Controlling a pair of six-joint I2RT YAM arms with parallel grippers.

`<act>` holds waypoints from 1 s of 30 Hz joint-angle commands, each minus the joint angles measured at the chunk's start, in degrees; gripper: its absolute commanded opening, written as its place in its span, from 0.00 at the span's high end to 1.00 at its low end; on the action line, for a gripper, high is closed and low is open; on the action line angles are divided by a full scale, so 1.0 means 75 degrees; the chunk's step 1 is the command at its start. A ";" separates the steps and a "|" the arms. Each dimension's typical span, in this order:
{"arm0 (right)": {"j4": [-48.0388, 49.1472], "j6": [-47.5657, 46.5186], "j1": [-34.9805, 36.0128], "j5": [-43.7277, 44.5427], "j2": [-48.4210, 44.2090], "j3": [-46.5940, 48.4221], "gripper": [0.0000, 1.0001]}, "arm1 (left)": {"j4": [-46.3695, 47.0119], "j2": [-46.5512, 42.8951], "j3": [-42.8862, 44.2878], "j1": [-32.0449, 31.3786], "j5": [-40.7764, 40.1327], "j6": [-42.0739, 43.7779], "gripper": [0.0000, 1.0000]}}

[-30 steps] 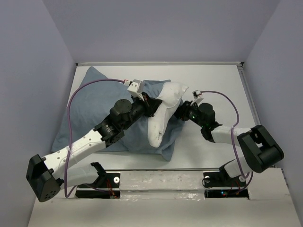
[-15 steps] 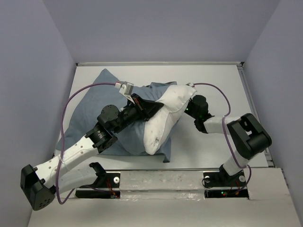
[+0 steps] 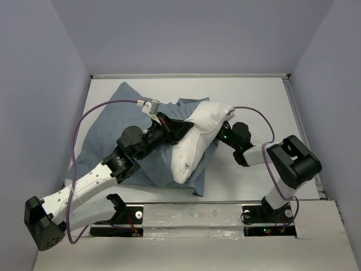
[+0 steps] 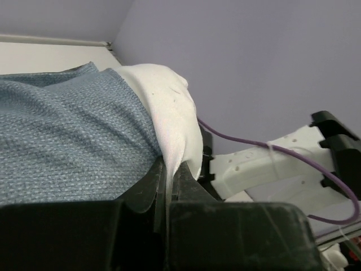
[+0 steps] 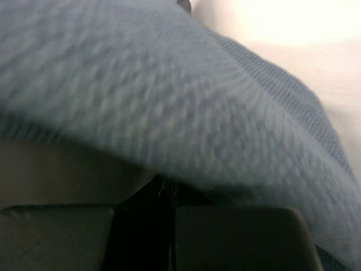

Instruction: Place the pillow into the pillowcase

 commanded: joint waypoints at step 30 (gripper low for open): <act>-0.1895 -0.1830 0.0319 0.0496 -0.0478 0.0681 0.25 | 0.2418 -0.0363 -0.0290 0.0143 0.0700 -0.0990 1.00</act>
